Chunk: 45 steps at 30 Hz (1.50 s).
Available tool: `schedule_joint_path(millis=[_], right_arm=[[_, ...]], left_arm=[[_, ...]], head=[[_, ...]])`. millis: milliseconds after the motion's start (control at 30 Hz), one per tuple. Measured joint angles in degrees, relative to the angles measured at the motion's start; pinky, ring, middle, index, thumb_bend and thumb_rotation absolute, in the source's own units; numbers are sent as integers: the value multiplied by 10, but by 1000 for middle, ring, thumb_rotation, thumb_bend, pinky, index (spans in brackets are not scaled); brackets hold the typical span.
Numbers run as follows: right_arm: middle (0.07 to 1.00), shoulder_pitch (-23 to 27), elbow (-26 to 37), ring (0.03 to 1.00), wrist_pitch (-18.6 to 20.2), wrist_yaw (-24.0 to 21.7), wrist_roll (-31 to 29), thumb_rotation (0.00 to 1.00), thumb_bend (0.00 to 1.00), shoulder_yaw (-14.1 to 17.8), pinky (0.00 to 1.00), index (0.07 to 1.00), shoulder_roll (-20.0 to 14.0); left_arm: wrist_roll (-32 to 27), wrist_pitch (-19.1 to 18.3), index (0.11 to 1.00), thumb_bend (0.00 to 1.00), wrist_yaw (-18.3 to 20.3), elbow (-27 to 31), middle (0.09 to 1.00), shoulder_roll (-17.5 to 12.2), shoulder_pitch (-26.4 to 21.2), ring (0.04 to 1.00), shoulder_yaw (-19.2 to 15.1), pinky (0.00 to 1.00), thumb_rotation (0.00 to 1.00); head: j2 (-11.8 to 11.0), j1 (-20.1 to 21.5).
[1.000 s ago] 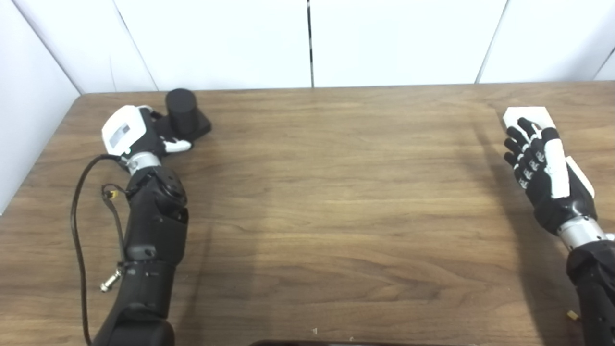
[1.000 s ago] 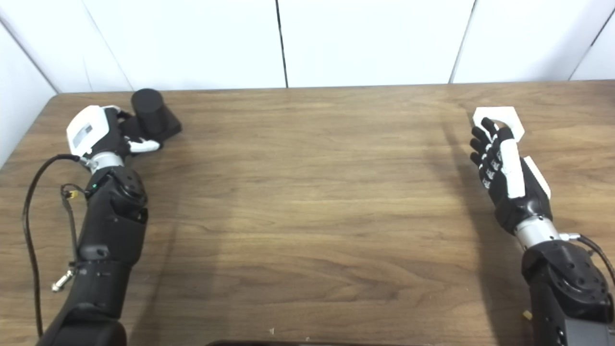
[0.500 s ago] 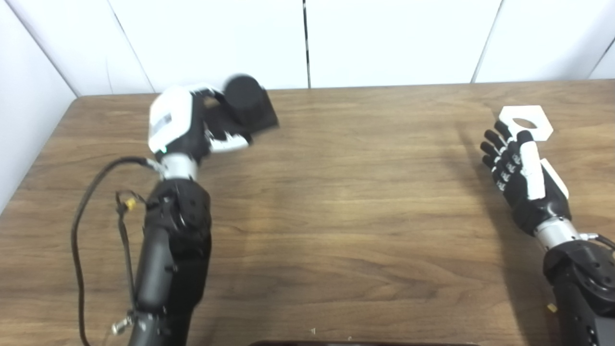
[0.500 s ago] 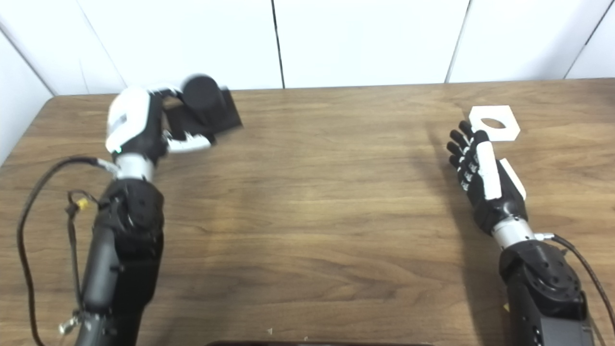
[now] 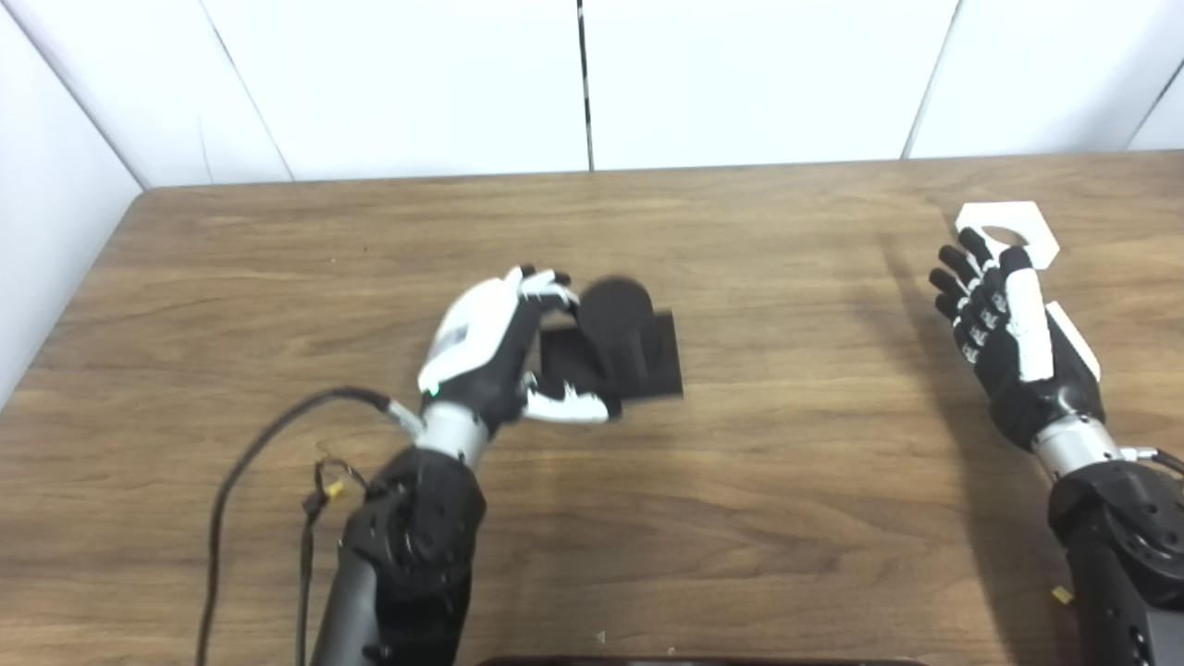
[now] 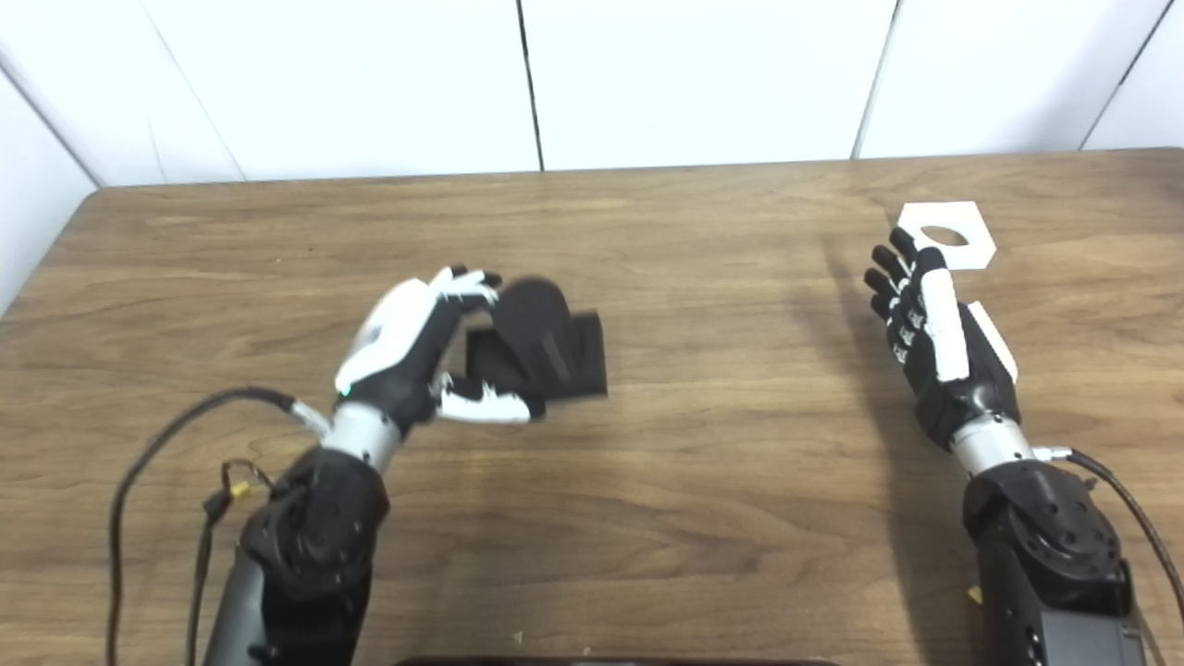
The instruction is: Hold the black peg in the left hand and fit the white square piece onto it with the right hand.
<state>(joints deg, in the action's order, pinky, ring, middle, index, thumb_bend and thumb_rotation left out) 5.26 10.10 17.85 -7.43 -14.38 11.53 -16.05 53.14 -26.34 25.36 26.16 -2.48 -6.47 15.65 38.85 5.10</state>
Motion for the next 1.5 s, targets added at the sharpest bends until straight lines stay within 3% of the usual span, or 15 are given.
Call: schedule_joint_path(millis=[500, 900, 1333, 1500], right_arm=[[947, 0, 15, 950, 16, 9, 11, 1000, 545, -4, 1000, 1000, 6], [953, -2, 15, 956, 18, 8, 3, 1000, 547, -1, 1000, 1000, 5], [946, -2, 21, 960, 20, 8, -2, 1000, 551, 5, 1000, 1000, 1], [957, 7, 21, 972, 35, 7, -6, 975, 527, 9, 1000, 988, -15]], left_arm=[[15, -1, 482, 519, 10, -19, 946, 20, 45, 1000, 57, 1000, 57], [49, -1, 484, 519, -9, -26, 949, 30, 55, 1000, 66, 1000, 57], [108, -1, 484, 520, -7, -32, 937, 42, 57, 1000, 75, 1000, 58], [123, -1, 484, 518, 1, -33, 940, 50, 58, 1000, 70, 1000, 58]], head=[[5, 2], [10, -3], [11, 0], [15, 3]])
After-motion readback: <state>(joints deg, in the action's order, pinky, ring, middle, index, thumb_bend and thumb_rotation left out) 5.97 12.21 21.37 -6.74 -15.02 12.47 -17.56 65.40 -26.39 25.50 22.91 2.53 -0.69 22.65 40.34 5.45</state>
